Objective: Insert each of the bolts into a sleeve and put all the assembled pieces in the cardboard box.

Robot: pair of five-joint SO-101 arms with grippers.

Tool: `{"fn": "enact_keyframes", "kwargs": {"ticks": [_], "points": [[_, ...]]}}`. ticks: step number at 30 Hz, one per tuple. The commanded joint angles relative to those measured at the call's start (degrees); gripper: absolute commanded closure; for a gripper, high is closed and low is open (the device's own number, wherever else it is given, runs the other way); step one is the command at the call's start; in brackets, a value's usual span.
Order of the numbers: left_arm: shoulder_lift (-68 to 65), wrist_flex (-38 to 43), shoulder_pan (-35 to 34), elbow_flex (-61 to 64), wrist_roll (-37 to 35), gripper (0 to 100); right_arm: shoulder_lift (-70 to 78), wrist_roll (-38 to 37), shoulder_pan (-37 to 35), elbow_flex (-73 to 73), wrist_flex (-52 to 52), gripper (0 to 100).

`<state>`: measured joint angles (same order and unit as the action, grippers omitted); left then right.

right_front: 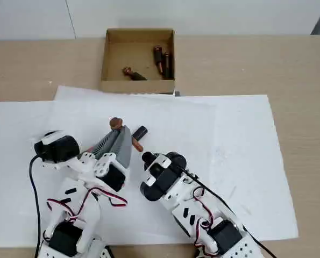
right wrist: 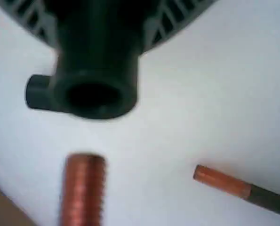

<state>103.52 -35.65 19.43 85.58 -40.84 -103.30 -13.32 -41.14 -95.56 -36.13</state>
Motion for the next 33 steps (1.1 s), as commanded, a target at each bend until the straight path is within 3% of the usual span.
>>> {"fn": "enact_keyframes", "kwargs": {"ticks": [1,22,27,33], "points": [[0.35,-0.18,0.44,-3.38,-0.26,99,-0.40,-0.53,-0.40,-0.88,-0.31,99.6],[0.35,-5.01,4.22,-2.59,-1.93,99,-0.40,-0.53,-0.31,-0.88,-0.22,99.6],[0.35,-5.89,9.67,-1.36,3.69,99,-0.40,-0.53,-0.31,-0.88,-0.31,99.6],[0.35,-7.47,10.20,-1.36,7.03,99,-0.40,-0.53,-0.31,-0.88,-0.31,99.6]]}}
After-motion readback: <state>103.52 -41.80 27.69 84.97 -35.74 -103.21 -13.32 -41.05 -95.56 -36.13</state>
